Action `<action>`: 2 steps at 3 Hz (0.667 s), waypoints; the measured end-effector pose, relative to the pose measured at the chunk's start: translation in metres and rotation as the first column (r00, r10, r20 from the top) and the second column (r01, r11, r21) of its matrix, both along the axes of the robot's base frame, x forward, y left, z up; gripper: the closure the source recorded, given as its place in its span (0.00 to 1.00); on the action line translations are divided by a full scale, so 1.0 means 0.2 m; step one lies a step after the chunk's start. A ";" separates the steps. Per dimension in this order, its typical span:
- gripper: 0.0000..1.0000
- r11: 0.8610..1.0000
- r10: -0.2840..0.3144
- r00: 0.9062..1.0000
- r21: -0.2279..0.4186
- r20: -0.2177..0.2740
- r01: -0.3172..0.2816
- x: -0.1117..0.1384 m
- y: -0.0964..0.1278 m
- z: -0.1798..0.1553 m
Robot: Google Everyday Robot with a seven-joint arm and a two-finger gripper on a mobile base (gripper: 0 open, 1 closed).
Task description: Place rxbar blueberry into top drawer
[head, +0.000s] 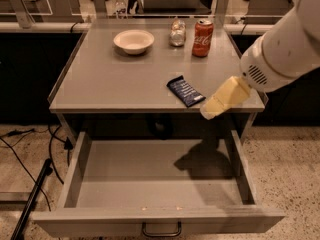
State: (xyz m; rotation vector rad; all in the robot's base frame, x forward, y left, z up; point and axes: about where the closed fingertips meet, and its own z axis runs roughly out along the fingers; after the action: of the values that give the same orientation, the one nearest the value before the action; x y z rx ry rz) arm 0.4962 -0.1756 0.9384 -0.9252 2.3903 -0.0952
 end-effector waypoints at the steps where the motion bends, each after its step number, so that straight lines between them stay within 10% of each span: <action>1: 0.00 0.999 -0.007 0.996 0.042 0.090 0.003 0.06 0.05 -0.05; 2: 0.00 0.993 -0.032 0.983 0.118 0.180 0.010 0.19 0.11 -0.12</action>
Offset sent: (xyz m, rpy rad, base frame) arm 0.0566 0.0293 -0.0319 0.1819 -0.2743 -0.0326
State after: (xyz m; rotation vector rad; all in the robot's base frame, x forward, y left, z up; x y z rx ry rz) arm 0.5344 -0.1540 0.9144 -0.8012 2.2118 -0.0449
